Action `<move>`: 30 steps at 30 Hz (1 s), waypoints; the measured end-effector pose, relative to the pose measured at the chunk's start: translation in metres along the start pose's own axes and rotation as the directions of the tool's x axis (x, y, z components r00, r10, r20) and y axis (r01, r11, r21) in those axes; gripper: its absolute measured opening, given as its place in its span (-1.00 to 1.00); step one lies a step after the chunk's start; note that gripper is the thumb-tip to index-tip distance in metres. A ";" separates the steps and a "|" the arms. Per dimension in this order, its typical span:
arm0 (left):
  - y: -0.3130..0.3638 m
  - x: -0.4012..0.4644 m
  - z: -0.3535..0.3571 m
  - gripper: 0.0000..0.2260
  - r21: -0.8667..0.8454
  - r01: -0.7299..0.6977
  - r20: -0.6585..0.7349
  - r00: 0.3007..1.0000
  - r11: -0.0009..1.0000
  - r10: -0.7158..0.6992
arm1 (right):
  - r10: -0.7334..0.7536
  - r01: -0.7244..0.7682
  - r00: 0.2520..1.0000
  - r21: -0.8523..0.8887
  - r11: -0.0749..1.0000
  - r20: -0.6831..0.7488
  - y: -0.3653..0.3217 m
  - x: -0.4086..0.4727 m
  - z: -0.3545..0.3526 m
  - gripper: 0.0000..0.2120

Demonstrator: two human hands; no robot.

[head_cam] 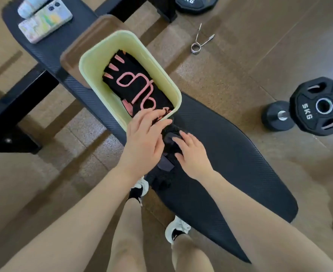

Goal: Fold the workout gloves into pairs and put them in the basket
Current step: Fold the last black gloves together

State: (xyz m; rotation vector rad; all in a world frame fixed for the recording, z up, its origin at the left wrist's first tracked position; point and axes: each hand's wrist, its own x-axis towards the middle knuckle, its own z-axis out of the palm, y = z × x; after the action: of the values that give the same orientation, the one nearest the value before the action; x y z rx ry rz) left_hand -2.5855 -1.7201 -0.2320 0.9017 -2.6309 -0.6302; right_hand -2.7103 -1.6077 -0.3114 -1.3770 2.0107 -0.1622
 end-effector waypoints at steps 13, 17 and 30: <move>0.041 -0.110 0.084 -0.59 0.115 0.118 0.603 0.781 0.986 -0.163 | 0.321 -0.323 0.946 0.061 0.944 0.043 0.054 -0.108 0.048 -0.49; 0.042 -0.110 0.126 -0.44 0.108 -0.131 0.554 0.831 0.985 0.050 | 0.319 -0.303 0.946 0.201 0.932 -0.051 0.067 -0.122 0.056 -0.59; -0.003 -0.076 0.174 -0.57 0.071 -0.712 0.324 0.678 0.698 0.660 | 0.213 -0.102 0.901 0.292 0.951 -0.379 0.123 -0.115 0.079 -0.62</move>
State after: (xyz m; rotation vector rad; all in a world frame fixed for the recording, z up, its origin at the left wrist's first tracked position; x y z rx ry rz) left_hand -2.5958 -1.6198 -0.3933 -0.2271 -3.0015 -0.3041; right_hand -2.7345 -1.4342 -0.3743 -1.0635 2.3261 -0.6696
